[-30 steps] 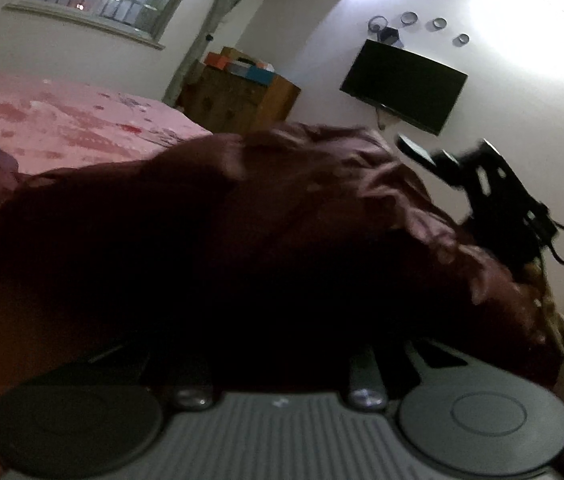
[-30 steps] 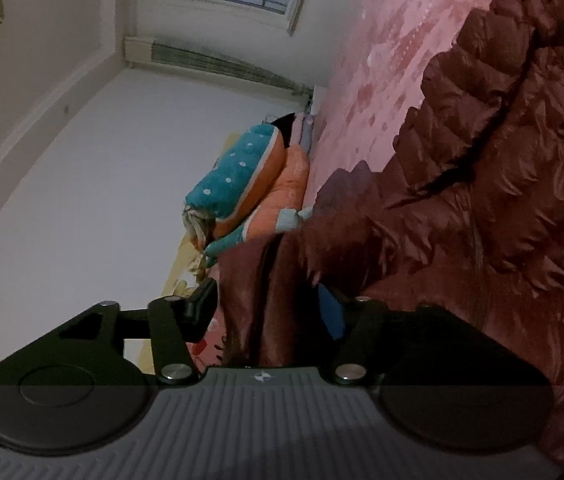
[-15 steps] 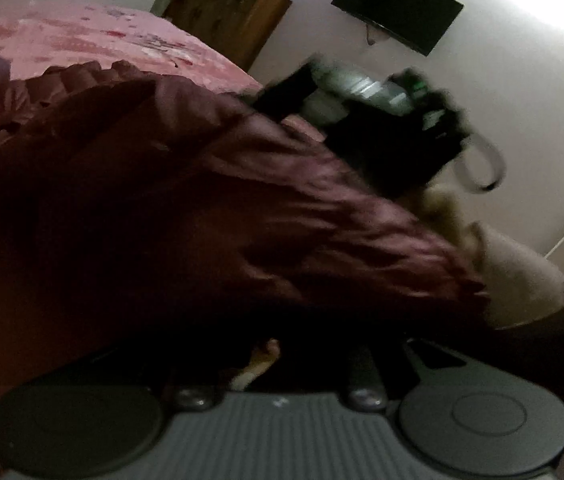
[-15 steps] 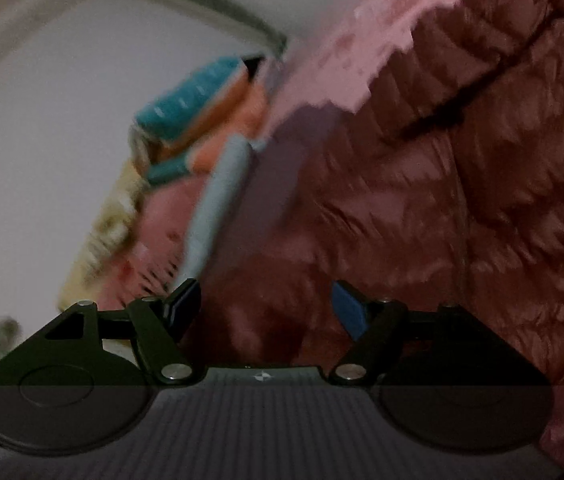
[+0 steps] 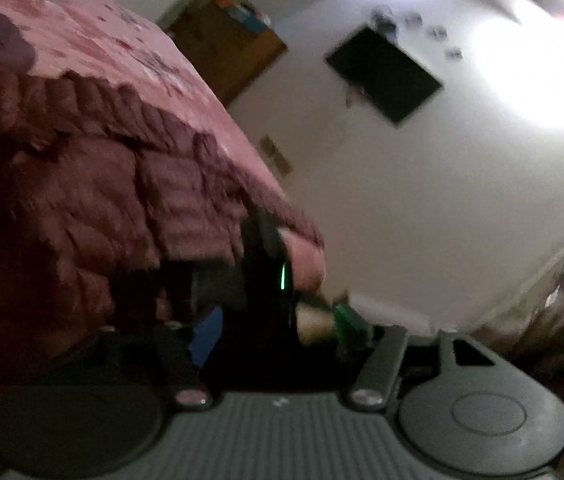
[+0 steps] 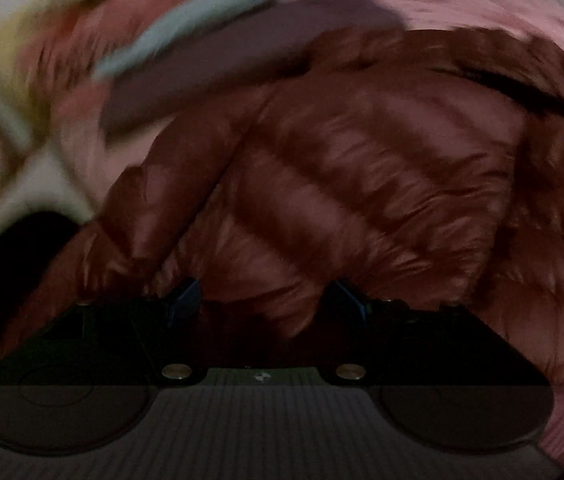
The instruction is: Fold large clothes
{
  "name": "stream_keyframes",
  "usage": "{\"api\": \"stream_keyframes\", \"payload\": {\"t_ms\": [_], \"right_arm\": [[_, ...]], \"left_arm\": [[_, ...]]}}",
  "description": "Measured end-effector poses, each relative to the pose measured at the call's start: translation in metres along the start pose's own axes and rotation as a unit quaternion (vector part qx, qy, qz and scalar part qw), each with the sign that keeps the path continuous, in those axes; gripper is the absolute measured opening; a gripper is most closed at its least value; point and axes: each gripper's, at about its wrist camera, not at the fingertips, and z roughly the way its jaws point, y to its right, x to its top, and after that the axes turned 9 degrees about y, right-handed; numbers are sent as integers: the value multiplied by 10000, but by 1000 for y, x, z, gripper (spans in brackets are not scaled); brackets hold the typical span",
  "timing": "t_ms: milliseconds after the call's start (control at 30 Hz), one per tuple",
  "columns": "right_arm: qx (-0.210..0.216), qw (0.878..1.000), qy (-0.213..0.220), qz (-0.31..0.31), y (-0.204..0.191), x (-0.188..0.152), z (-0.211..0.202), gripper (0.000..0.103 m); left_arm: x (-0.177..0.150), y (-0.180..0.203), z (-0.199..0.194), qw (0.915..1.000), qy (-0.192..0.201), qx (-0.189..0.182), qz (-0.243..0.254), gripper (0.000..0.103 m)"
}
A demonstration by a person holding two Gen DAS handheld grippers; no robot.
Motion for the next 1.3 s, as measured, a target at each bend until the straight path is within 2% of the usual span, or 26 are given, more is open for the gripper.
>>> {"api": "stream_keyframes", "payload": {"t_ms": [67,133,233,400,467,600,733,800,900,1000,1067,1133,1233,1300], "right_arm": [[-137,9975,-226,-652,-15,-7,8,94],[-90,9951,-325,-927,-17,-10,9,94],[40,9984,-184,-525,1,-7,0,91],[247,9983,351,401,44,-3,-32,92],[244,9953,642,683,63,-1,-43,96],[134,9867,1181,1107,101,2,-68,97],[40,9769,1488,1535,139,8,-76,98],[-20,9734,1564,1674,151,9,-76,98],[-63,9709,1594,1788,159,11,-68,98],[-81,9694,1608,1851,169,9,-67,98],[-101,9689,1609,1877,181,8,-68,98],[-145,9683,1614,1901,186,8,-65,98],[-267,9658,1664,1969,193,11,-56,98],[-412,9632,1721,2023,199,12,-56,98]], "left_arm": [[11,-6,-4,9996,204,128,-115,69],[20,-16,-3,9987,382,274,-201,72],[38,-40,10,9947,665,695,-369,76],[71,-98,34,9800,1150,1353,-904,76],[85,-117,47,9756,1215,1571,-939,78],[105,-158,77,9641,1229,2078,-1105,78],[115,-203,93,9514,1352,2302,-1533,79],[119,-221,101,9478,1336,2358,-1681,80],[124,-238,113,9443,1276,2450,-1790,82],[128,-245,123,9468,1197,2435,-1728,82],[132,-246,129,9481,1086,2548,-1563,77],[135,-242,136,9481,970,2764,-1237,55],[141,-238,145,9446,832,3072,-796,35],[147,-231,149,9387,830,3305,-529,25]]}}
